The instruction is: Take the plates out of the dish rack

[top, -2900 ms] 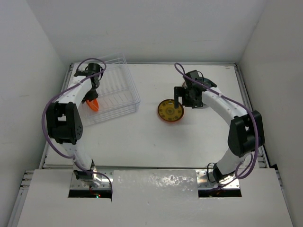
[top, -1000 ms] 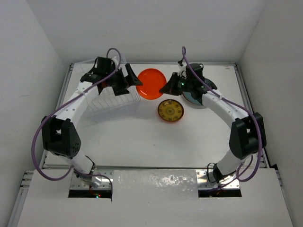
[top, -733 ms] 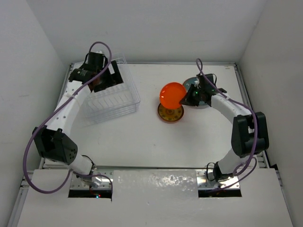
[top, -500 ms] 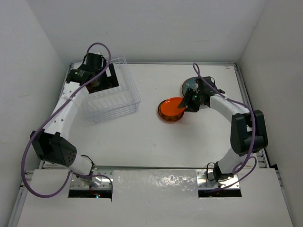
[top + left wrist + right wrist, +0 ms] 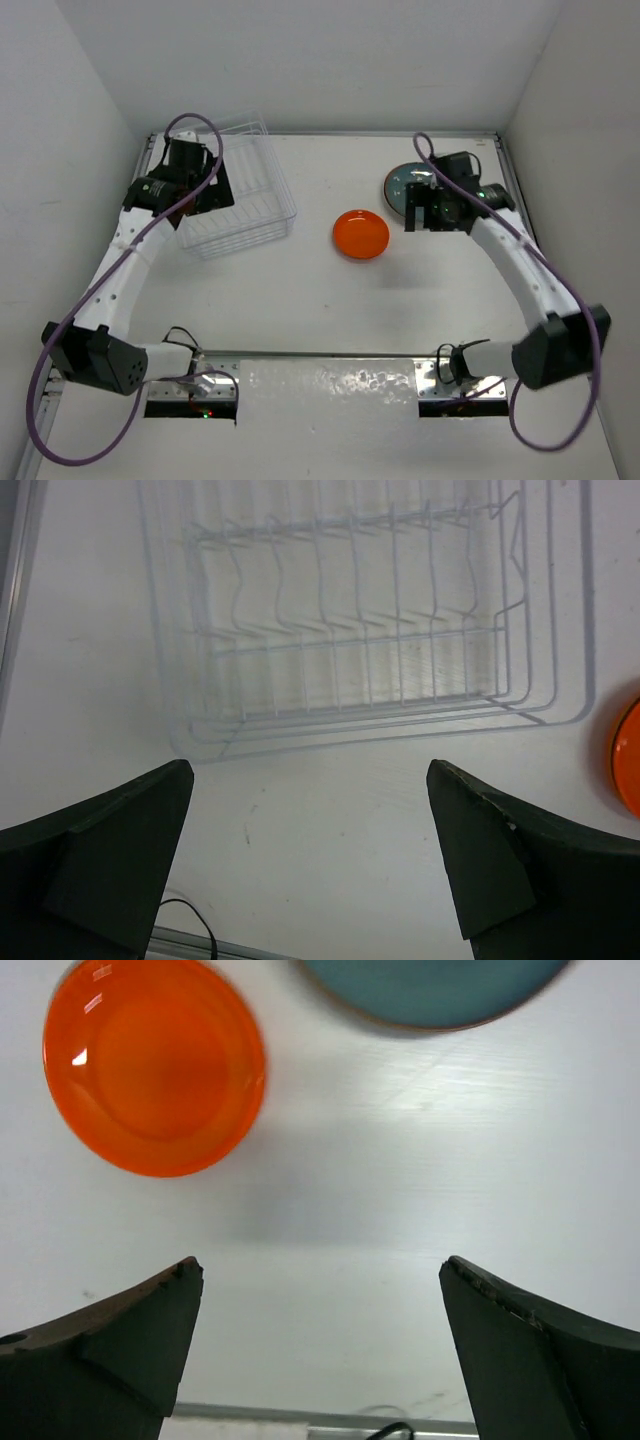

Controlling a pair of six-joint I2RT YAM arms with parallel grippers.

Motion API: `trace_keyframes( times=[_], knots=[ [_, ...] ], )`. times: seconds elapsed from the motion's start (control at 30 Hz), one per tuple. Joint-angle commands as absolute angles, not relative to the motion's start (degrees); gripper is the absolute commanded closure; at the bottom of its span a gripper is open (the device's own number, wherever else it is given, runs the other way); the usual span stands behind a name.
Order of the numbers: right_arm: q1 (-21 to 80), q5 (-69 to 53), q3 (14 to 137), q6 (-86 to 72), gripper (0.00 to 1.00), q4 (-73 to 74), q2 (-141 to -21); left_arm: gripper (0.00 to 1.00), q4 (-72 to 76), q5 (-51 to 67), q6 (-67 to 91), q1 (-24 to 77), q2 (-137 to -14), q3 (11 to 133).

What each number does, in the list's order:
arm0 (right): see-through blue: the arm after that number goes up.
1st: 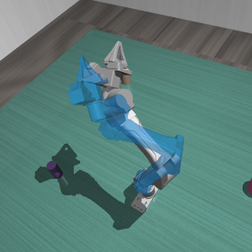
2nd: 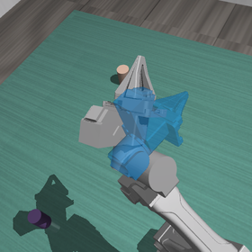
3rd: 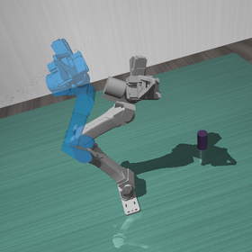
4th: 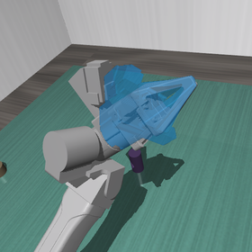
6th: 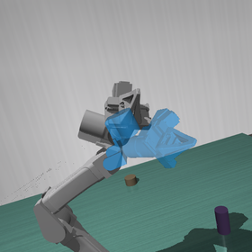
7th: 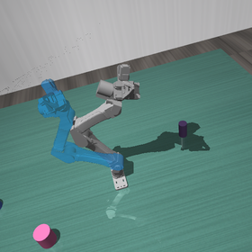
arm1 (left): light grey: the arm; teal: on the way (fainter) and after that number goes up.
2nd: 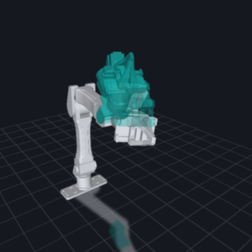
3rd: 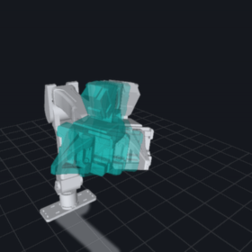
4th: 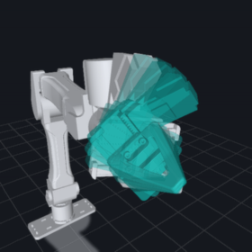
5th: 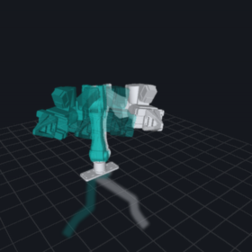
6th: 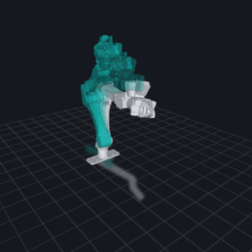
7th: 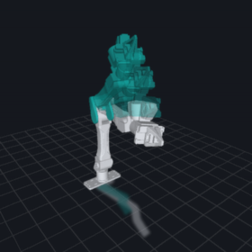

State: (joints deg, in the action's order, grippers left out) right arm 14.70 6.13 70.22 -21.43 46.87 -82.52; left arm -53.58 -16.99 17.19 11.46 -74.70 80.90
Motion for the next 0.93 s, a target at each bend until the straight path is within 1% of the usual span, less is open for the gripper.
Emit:
trace_keyframes(
  times=[0.0, 0.17, 0.3, 0.37, 0.47, 0.57, 0.63, 0.9],
  knots=[
    [14.41, 17.13, 68.39, -17.67, 0.01, 50.89, -70.95, 0.00, -50.54, -21.09, 18.72, 10.99, -69.63, 76.65],
    [14.41, 25.90, 65.66, -17.13, 0.01, 53.25, -57.25, 0.00, -44.32, -21.70, 18.55, 10.99, -60.67, 65.67],
    [14.33, 28.99, 63.03, -17.23, 0.01, 55.81, -49.67, 0.00, -40.61, -23.02, 20.12, 10.99, -53.36, 56.10],
    [14.33, 30.84, 60.57, -17.67, 0.01, 57.38, -46.77, 0.00, -40.43, -23.46, 21.87, 10.99, -49.33, 53.80],
    [14.41, 33.48, 56.62, -16.70, 0.01, 58.53, -40.53, 0.00, -40.87, -25.22, 23.81, 11.07, -47.29, 51.24],
    [14.41, 32.00, 51.97, -13.89, 0.01, 56.70, -33.94, 0.00, -40.17, -24.78, 22.94, 11.07, -47.81, 51.94],
    [14.41, 31.29, 51.41, -13.80, 0.01, 56.60, -31.04, 0.00, -39.99, -24.87, 22.94, 11.07, -47.90, 51.68],
    [14.41, 31.99, 52.91, -15.29, 0.01, 58.89, -33.66, 0.00, -39.99, -25.23, 23.12, 11.16, -47.20, 51.33]
  ],
)
